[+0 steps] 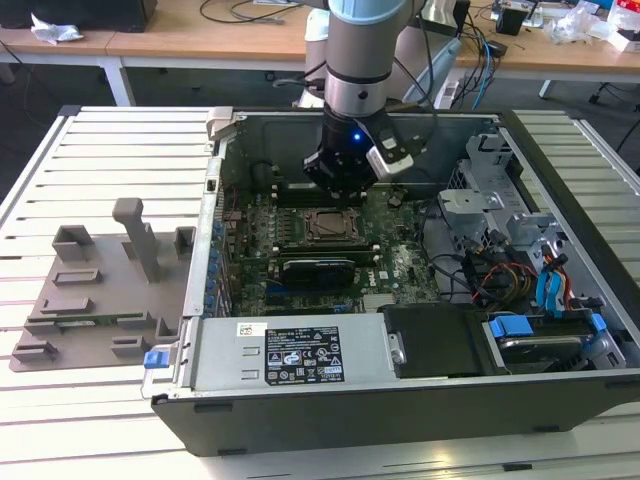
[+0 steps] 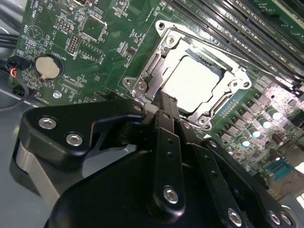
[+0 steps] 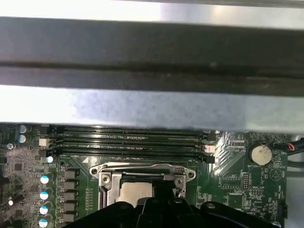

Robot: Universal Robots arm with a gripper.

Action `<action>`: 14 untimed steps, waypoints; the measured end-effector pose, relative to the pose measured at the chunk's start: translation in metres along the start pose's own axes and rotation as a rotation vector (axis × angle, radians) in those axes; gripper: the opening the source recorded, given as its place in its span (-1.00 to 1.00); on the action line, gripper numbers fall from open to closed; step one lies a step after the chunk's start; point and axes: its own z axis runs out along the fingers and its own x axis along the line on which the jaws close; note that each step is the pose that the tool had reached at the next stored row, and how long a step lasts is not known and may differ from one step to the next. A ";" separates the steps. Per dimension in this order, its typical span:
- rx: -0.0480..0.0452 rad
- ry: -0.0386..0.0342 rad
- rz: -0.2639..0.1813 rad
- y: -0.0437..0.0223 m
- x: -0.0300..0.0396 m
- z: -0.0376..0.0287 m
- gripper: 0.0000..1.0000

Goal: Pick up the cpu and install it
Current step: 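Install the first cpu locking lever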

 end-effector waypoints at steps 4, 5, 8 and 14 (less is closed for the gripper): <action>-0.0001 0.0000 0.000 0.0000 -0.0001 -0.0113 -0.79; -0.0001 0.0000 0.000 0.0000 -0.0001 -0.0130 -0.79; -0.0001 0.0000 0.000 0.0000 -0.0002 -0.0181 -0.79; -0.0001 0.0000 0.000 0.0000 -0.0006 -0.0562 -0.79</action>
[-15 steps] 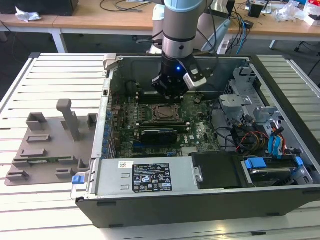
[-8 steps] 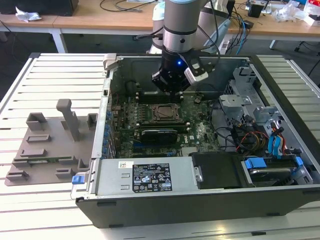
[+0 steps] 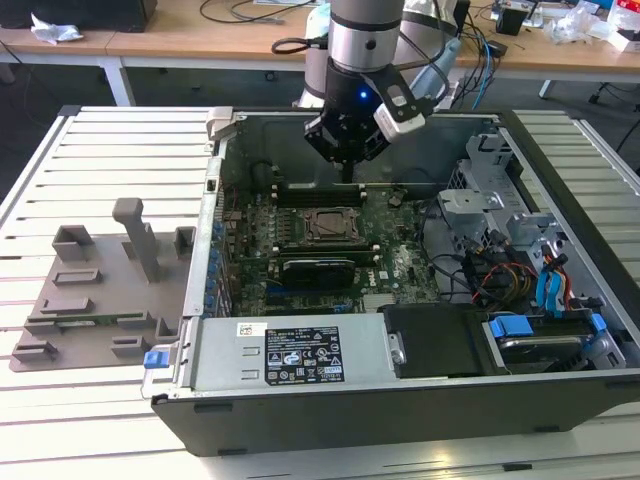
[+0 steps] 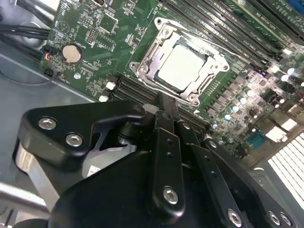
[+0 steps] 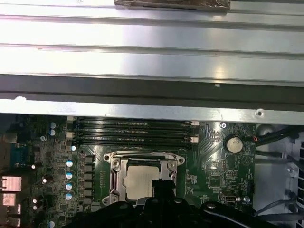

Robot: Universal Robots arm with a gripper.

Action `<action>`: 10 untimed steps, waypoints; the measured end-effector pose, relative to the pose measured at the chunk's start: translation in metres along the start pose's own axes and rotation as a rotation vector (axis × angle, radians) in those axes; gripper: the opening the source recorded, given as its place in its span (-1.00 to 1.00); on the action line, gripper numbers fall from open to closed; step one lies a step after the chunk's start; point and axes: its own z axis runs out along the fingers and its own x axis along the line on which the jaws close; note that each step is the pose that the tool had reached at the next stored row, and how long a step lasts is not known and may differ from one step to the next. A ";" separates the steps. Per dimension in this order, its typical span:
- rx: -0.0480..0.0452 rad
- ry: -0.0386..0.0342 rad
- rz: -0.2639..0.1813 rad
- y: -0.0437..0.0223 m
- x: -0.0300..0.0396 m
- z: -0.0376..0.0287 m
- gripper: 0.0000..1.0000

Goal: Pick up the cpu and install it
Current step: 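Install the first cpu locking lever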

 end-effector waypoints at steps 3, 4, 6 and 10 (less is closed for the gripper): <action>0.0000 0.0000 0.000 0.0000 -0.0001 -0.0080 -0.79; 0.0001 0.0000 0.000 0.0000 -0.0001 -0.0105 -0.79; -0.0003 -0.0002 0.000 0.0000 -0.0001 -0.0112 -0.79; 0.0000 0.0000 0.000 0.0000 -0.0001 -0.0115 -0.79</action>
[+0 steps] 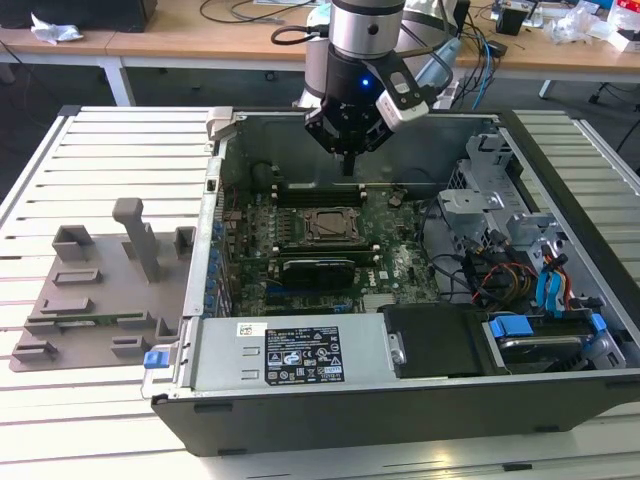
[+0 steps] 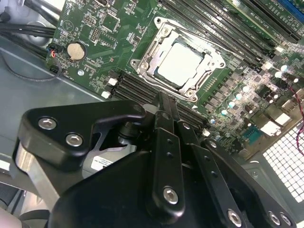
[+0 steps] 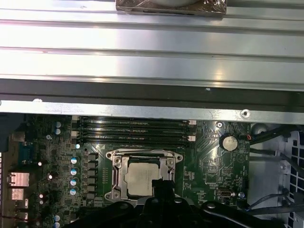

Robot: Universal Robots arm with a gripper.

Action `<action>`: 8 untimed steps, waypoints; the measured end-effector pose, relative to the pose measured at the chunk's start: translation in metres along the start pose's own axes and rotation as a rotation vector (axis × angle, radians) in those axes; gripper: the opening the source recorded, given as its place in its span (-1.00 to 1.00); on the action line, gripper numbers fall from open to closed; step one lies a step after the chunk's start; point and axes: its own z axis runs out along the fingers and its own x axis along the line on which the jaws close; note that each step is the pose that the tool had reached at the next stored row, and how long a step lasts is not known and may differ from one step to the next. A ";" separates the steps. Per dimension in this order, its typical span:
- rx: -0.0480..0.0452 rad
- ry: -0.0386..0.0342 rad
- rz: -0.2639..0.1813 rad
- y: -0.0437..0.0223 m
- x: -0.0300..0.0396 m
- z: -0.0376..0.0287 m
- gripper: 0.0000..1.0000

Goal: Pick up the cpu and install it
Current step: 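Install the first cpu locking lever, then install the second cpu locking lever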

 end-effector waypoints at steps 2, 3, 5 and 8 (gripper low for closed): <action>0.0000 0.0000 0.000 0.0000 0.0000 0.0000 -0.79; 0.0000 0.0000 0.000 0.0000 0.0000 -0.0001 -0.79; 0.0000 0.0000 0.000 0.0000 0.0000 -0.0001 -0.79; 0.0001 0.0000 0.000 -0.0001 0.0000 -0.0002 -0.79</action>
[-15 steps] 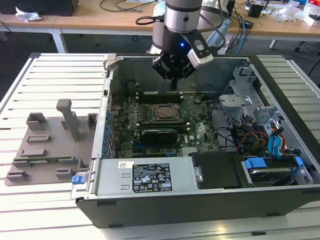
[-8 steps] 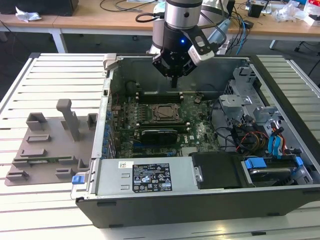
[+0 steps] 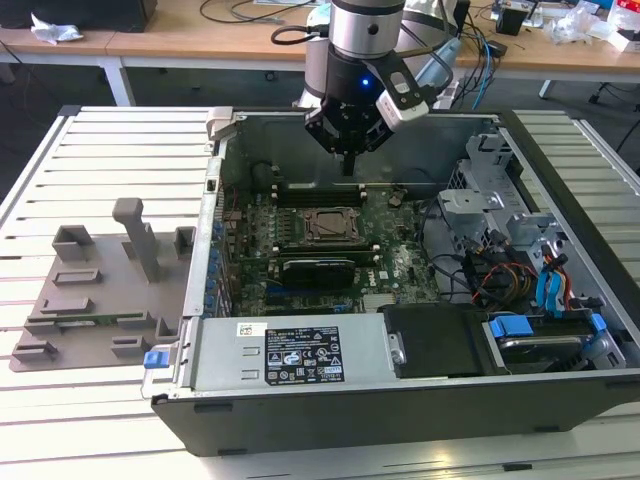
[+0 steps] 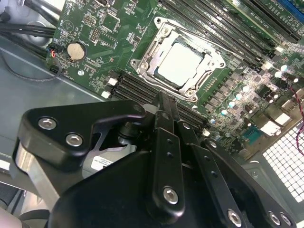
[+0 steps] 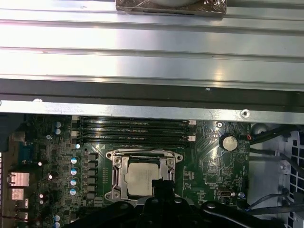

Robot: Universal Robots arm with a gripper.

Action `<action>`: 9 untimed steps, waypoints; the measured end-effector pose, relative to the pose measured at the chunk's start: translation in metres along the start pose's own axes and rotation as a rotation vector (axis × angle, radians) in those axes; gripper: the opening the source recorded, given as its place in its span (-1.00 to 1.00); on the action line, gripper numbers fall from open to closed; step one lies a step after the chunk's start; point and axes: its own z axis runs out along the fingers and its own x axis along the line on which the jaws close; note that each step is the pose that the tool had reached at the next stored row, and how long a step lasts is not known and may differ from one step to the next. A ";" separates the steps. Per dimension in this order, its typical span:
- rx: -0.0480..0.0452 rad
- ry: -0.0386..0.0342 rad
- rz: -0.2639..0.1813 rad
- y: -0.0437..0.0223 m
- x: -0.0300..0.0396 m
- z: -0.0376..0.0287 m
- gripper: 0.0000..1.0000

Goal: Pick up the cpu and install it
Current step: 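Install the second cpu locking lever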

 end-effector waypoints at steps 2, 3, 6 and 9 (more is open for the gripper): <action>0.0000 0.0000 0.000 -0.0028 0.0001 0.0000 -0.79; -0.0001 0.0000 0.000 -0.0066 0.0002 0.0000 -0.79; -0.0001 0.0000 0.000 -0.0196 0.0006 0.0000 -0.79; 0.0000 0.0000 0.000 -0.0258 0.0008 0.0001 -0.79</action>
